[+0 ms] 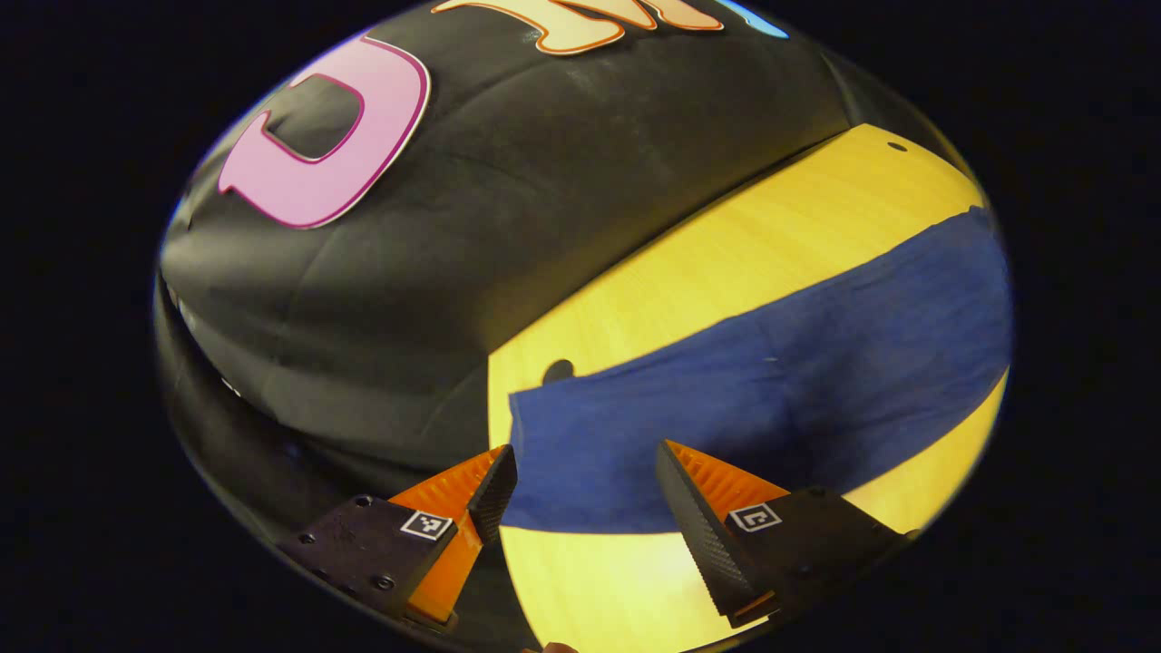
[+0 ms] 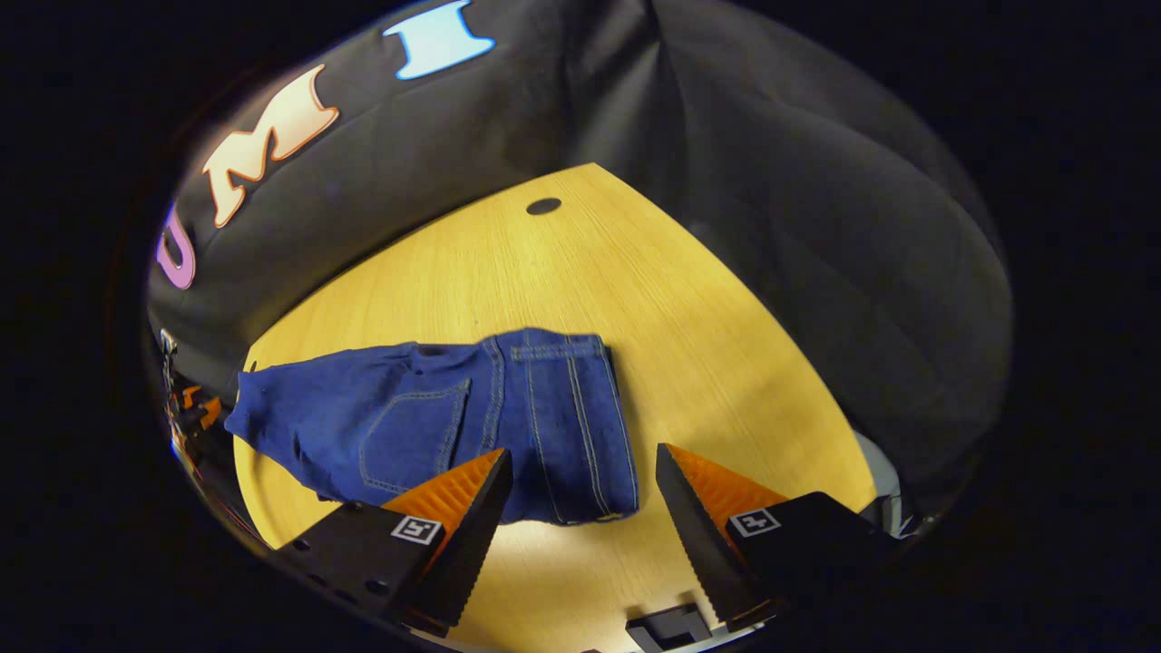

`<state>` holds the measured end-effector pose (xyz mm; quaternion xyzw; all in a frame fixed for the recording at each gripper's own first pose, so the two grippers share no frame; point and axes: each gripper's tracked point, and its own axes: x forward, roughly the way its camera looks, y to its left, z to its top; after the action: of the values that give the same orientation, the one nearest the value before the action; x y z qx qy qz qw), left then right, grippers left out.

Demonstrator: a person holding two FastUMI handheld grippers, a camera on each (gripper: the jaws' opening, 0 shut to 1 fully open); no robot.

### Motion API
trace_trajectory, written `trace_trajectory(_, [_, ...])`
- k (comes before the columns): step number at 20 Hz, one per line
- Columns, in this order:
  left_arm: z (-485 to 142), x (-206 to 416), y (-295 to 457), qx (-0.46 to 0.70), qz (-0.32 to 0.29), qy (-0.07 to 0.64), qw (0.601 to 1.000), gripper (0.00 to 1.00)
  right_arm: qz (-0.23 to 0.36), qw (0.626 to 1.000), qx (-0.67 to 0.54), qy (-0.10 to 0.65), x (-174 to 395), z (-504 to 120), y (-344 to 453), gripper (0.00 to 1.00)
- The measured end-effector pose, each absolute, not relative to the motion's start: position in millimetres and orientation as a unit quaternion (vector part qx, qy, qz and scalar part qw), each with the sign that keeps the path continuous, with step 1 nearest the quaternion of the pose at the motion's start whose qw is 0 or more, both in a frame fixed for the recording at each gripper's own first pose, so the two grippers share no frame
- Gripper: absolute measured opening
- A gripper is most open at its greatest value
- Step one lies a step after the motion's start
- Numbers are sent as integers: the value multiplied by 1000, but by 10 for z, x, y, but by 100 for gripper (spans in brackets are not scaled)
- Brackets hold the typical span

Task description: Grasp the waist and the cuffs of the jeans and fold them to make the two legs overlap; first hold the waist and fold one-third of the jeans toward the cuffs, then hold the cuffs and fold the remaining one-third in the same direction to finish folding.

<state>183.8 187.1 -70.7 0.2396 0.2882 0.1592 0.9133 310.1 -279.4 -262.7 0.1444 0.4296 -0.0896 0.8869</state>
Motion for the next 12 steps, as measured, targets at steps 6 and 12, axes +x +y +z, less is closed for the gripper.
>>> trace_trajectory(6, [-1060, 1377, 1291, 146, 164, 287, 932, 95, -72, 882, 162, 437, 3012, -2840, -2748, 99])
trace_trajectory(12, [-1054, 1061, 1219, 116, 201, 283, 931, 95, -49, 884, 165, 435, 3030, -2892, -2677, 92])
